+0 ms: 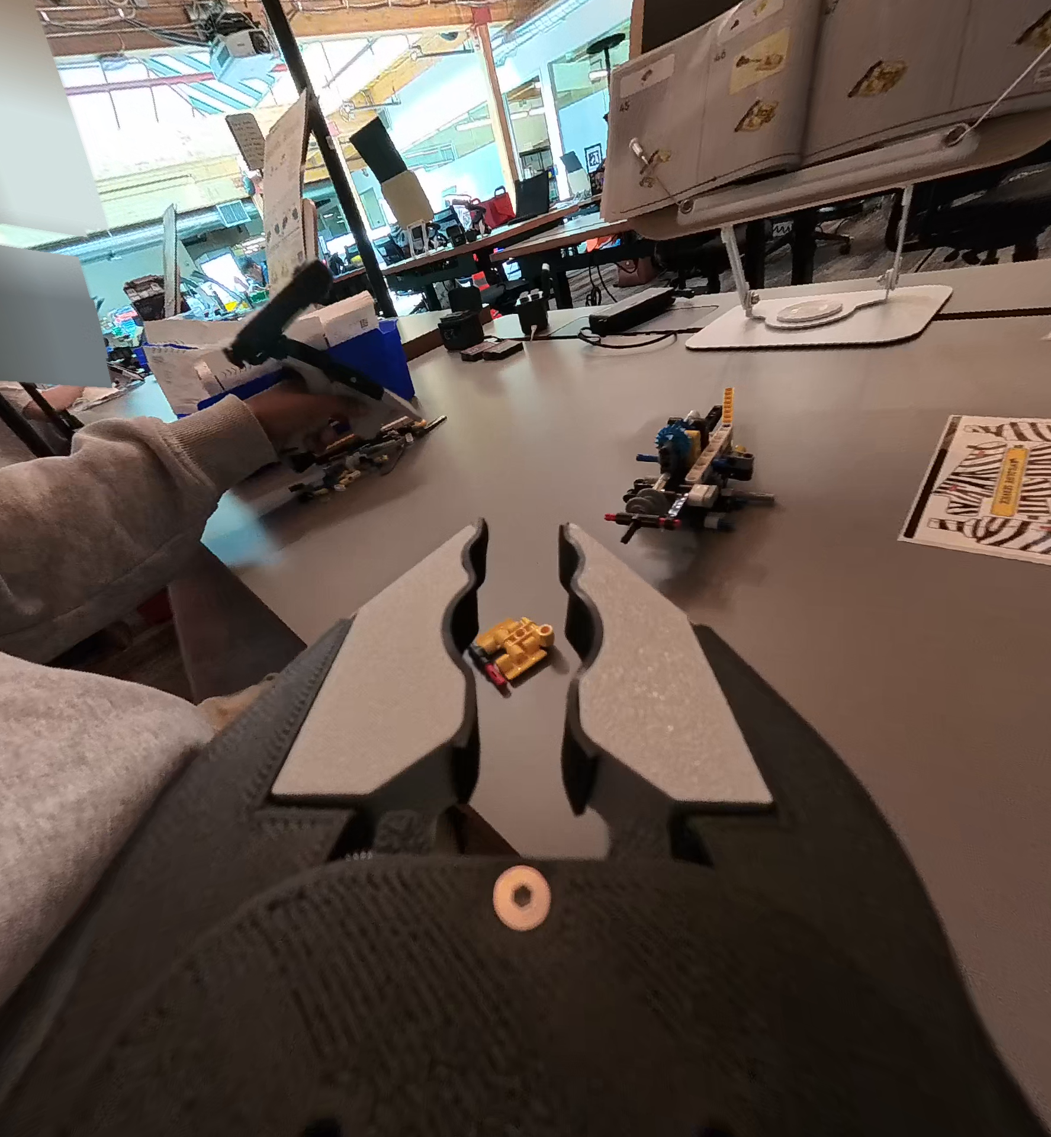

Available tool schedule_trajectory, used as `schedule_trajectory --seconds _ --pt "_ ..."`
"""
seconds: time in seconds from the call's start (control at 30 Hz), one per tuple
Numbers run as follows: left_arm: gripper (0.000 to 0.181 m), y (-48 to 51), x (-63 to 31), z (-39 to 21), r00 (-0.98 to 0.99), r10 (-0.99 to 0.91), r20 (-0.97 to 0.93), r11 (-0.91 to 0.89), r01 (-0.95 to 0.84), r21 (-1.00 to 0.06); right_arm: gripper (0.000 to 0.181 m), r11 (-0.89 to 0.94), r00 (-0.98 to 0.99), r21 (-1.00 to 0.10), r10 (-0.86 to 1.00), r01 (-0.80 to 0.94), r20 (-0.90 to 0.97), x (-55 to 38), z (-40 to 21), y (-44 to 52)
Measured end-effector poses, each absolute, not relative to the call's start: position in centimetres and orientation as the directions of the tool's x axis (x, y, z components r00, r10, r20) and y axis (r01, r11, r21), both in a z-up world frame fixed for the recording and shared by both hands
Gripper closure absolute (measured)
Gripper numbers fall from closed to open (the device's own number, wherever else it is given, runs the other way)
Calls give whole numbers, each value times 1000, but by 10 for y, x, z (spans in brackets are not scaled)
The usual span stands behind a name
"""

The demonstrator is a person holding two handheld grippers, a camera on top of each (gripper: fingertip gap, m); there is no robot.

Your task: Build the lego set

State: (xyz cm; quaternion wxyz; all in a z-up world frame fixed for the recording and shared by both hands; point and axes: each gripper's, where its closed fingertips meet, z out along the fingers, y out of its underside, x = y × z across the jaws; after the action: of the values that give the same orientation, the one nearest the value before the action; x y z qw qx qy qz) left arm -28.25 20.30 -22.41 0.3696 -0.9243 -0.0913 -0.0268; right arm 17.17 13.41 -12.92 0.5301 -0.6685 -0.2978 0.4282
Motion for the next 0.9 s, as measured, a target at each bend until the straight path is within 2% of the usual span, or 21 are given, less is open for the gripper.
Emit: schedule_trajectory --seconds 0.23,0.37,0.5,0.63,0.77,0.83,0.9 --pt "171 203 -285 -231 991 137 -3 -736 100 -669 159 -265 426 -962 864 -69 -269 166 -123 127" --pt "170 205 -288 -220 990 140 3 -697 101 -710 159 -261 416 -960 865 -106 -281 167 -115 124" --pt "162 201 -288 -233 992 128 9 -763 104 -638 159 -287 403 -951 862 -115 -309 166 -117 125" --pt "175 204 -286 -233 994 109 -8 -763 78 -642 158 -323 371 -931 854 -171 -364 167 -112 124" --pt "175 207 -267 -200 996 76 40 -667 80 -741 158 -324 391 -931 845 -168 -365 171 -114 129" --pt "175 205 -232 -172 996 -42 75 -581 36 -813 158 -320 401 -935 844 -154 -355 171 -117 130" --pt "175 195 -179 -145 975 -220 34 -455 -72 -888 158 -316 407 -941 848 -122 -338 167 -123 130"
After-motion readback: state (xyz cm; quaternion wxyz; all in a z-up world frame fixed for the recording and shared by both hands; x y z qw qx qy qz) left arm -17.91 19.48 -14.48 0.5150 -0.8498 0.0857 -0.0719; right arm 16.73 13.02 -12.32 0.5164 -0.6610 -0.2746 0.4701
